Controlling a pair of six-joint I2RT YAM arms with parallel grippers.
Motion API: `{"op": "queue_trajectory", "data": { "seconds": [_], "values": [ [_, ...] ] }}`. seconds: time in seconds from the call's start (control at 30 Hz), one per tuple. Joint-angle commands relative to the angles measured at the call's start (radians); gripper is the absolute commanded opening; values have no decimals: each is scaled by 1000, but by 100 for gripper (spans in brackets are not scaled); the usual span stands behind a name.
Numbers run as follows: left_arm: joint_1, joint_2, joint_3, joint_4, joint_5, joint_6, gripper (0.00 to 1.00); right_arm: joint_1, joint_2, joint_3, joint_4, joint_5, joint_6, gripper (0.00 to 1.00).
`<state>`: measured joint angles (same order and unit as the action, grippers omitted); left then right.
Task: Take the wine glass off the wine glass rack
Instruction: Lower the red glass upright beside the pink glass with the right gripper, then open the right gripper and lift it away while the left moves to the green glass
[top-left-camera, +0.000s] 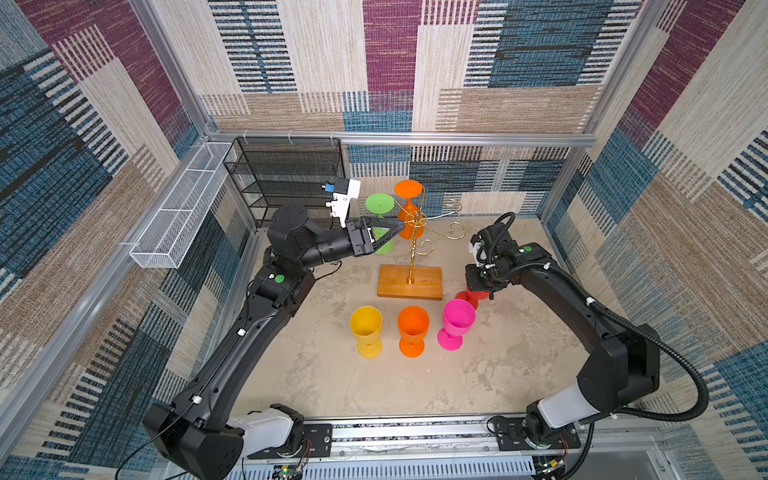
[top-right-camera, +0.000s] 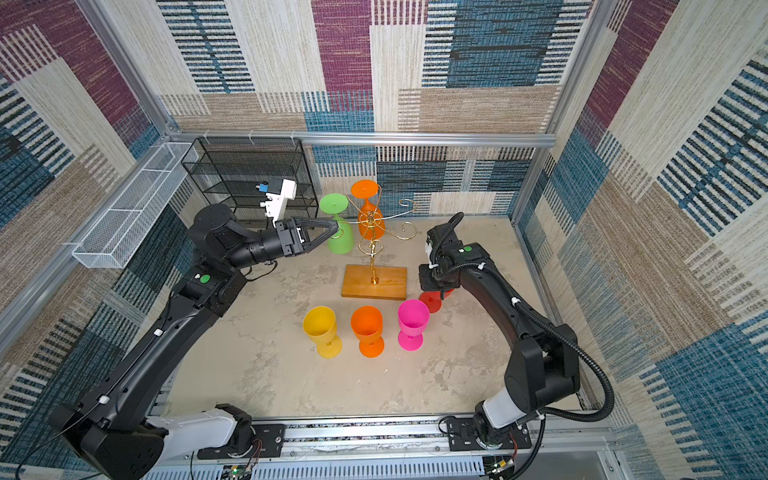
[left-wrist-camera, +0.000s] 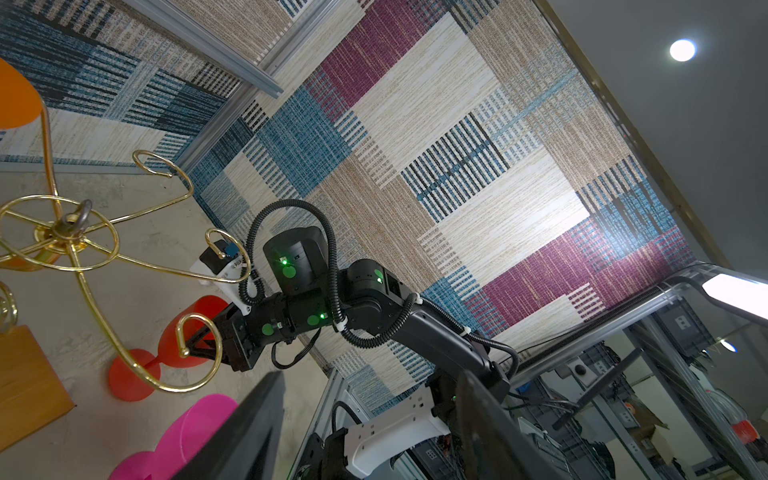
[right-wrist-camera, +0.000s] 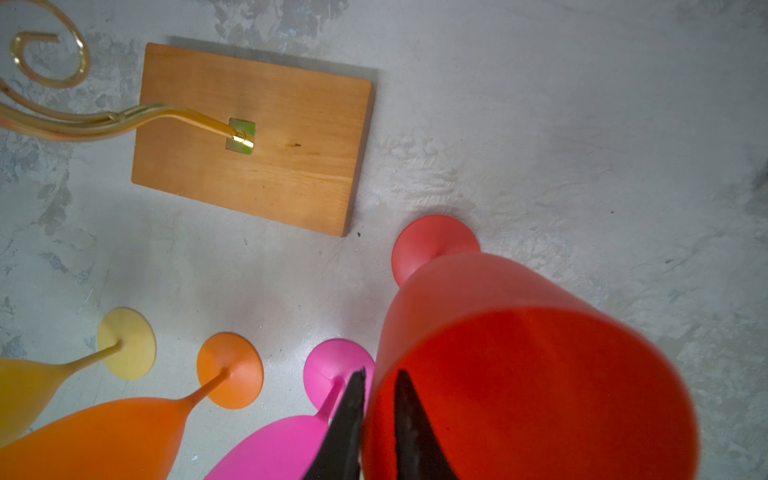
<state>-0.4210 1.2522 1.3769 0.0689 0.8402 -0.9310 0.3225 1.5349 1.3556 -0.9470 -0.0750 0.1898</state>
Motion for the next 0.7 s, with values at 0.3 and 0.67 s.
{"op": "queue_trajectory", "data": {
  "seconds": [0.3, 0.67],
  "values": [
    [11, -16, -4, 19, 4, 1, 68, 10, -23, 40, -29, 2, -3, 31],
    [125, -21, 25, -90, -52, 14, 69, 9, -206, 43, 36, -19, 31, 34]
  ]
}}
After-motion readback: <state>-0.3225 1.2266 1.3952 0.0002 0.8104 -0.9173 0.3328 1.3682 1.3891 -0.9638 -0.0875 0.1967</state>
